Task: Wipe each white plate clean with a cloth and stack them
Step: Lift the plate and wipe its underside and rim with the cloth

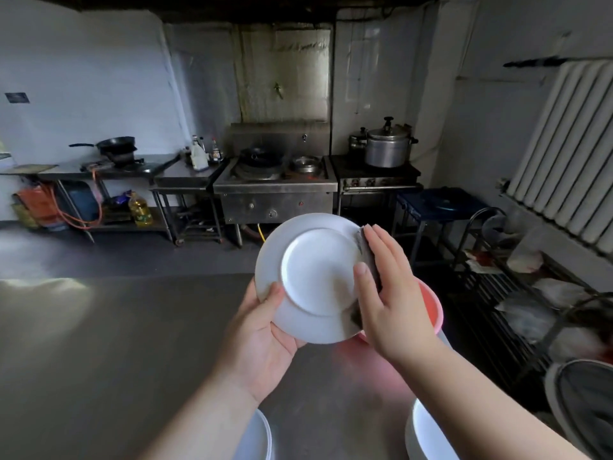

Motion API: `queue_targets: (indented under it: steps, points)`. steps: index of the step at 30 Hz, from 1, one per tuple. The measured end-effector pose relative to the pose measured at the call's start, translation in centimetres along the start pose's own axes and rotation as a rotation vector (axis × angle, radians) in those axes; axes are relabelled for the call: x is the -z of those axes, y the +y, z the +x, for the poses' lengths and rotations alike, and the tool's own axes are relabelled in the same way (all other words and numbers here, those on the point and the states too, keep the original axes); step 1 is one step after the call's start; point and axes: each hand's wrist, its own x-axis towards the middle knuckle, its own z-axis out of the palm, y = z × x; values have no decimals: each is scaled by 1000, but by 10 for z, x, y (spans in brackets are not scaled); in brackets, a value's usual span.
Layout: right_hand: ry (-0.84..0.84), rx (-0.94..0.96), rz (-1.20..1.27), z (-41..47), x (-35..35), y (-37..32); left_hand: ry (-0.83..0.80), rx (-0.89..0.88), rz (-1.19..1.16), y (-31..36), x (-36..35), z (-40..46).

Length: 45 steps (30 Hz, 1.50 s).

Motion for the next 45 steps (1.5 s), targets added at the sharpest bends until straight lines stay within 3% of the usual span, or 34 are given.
queue_targets:
  steps: [6, 9, 16, 23, 30, 37, 41, 45]
  points:
    - [85, -133, 224, -56, -43, 0, 29, -32, 6, -17, -10, 5]
    - [183, -182, 212, -34, -30, 13, -31, 19, 42, -16, -4, 4]
    - [-43, -23, 159, 28, 21, 20, -97, 125, 25, 8, 7, 8]
    - [-84, 3, -52, -69, -31, 5, 37, -12, -32, -10, 5, 5]
    - [-29, -104, -126, -5, -11, 3, 75, -21, -105, -13, -5, 7]
    - [-36, 28, -258, -75, -63, -12, 243, -32, -89, -41, -16, 6]
    - [-65, -139, -298, -42, -49, 7, 171, -10, -116, -48, -16, 3]
    - [0, -153, -63, -29, -35, 39, 163, 10, -132, -53, -5, 5]
